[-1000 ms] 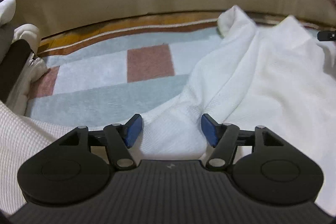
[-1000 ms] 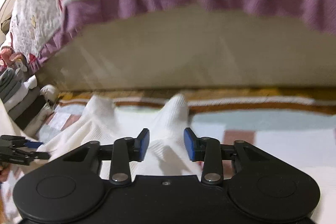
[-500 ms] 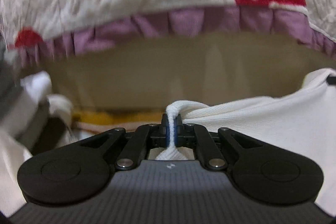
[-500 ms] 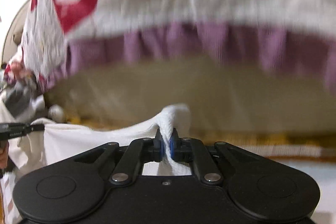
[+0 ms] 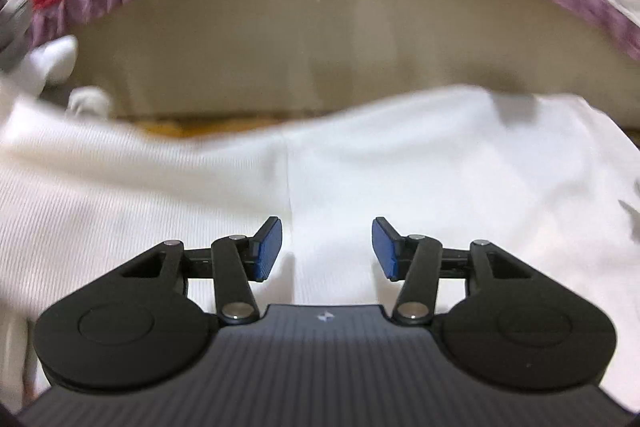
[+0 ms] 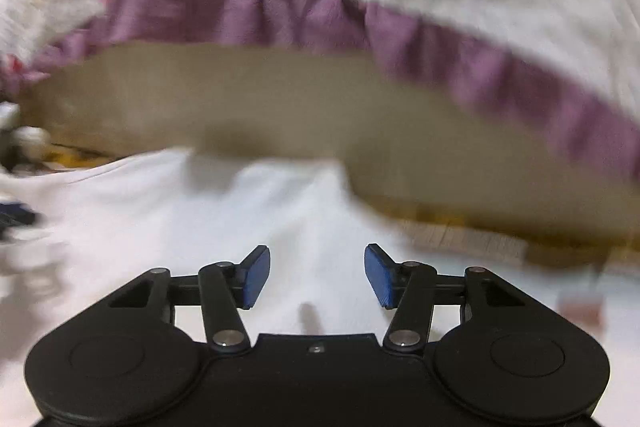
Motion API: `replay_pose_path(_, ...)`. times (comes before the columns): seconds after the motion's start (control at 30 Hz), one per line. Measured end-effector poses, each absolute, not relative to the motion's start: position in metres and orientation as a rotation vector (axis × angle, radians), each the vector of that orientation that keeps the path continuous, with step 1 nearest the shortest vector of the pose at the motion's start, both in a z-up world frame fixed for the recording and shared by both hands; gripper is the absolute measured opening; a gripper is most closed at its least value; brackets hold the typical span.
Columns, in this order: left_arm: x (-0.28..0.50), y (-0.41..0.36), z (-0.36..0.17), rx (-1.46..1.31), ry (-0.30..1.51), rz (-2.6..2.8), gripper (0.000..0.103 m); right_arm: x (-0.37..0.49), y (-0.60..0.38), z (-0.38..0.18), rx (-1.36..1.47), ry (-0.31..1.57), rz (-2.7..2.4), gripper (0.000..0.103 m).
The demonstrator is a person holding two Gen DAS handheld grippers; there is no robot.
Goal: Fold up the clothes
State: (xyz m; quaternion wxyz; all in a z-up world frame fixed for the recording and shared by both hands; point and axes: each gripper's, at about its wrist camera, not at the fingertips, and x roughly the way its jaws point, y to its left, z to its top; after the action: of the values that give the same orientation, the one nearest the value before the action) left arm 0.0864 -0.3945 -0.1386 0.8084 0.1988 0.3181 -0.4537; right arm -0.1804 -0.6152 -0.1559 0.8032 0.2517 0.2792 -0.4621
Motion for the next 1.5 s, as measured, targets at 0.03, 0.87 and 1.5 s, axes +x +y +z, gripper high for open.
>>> replay_pose_path(0.03, 0.08, -0.379, -0.139, 0.425, 0.689, -0.971, 0.053, -0.192, -0.599, -0.159, 0.595, 0.574, -0.962, 0.058)
replay_pose_path(0.87, 0.008, -0.322, -0.087, 0.638, 0.829, -0.831, 0.059, -0.207, -0.531, -0.229, 0.967, 0.191, -0.638, 0.058)
replay_pose_path(1.5, -0.033, -0.147, -0.1, 0.305, 0.971, -0.503, 0.06, -0.126, -0.379, -0.142, 0.642, 0.901, -0.358, 0.063)
